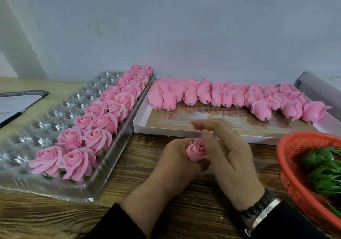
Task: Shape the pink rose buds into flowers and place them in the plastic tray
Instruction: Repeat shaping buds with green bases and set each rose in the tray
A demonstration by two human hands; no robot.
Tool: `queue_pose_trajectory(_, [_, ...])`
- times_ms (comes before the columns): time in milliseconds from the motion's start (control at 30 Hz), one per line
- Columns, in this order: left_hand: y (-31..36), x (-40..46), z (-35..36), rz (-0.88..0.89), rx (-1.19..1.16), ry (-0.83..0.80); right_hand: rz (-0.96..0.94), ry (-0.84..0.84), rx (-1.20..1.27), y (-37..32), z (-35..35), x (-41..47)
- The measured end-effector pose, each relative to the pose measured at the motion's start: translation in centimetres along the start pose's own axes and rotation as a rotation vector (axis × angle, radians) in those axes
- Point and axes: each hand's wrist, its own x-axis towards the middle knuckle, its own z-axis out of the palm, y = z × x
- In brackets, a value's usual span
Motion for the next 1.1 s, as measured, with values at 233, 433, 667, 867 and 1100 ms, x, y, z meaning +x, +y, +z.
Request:
queue_pose_trajectory(233, [-0.2,-0.2,1.7,0.081,-0.059,-0.059,-0.034,0.044,-0.060,-0.8,1.1,-0.2])
queue_pose_trajectory(433, [-0.6,-0.6,1.8,0.014,-0.219,-0.073,0.002,-0.047,-0.083,-0.2,1.3,-0.3])
queue_pose_trajectory(667, [-0.5,-0.3,1.5,0.120,-0.154,-0.050,0.223,-0.185,-0.067,0.0,0.8,-0.2])
queue_pose_trajectory(867, [0.0,-0.2,1.3,0.111,-0.208,0.030,0.271,-0.343,0.043,0.5,0.3,0.2])
queue_pose_trajectory(1100, [0.6,-0.1,1.2,0.111,-0.340,0.035,0.309,-0.417,0.085,1.6,-0.4,0.2])
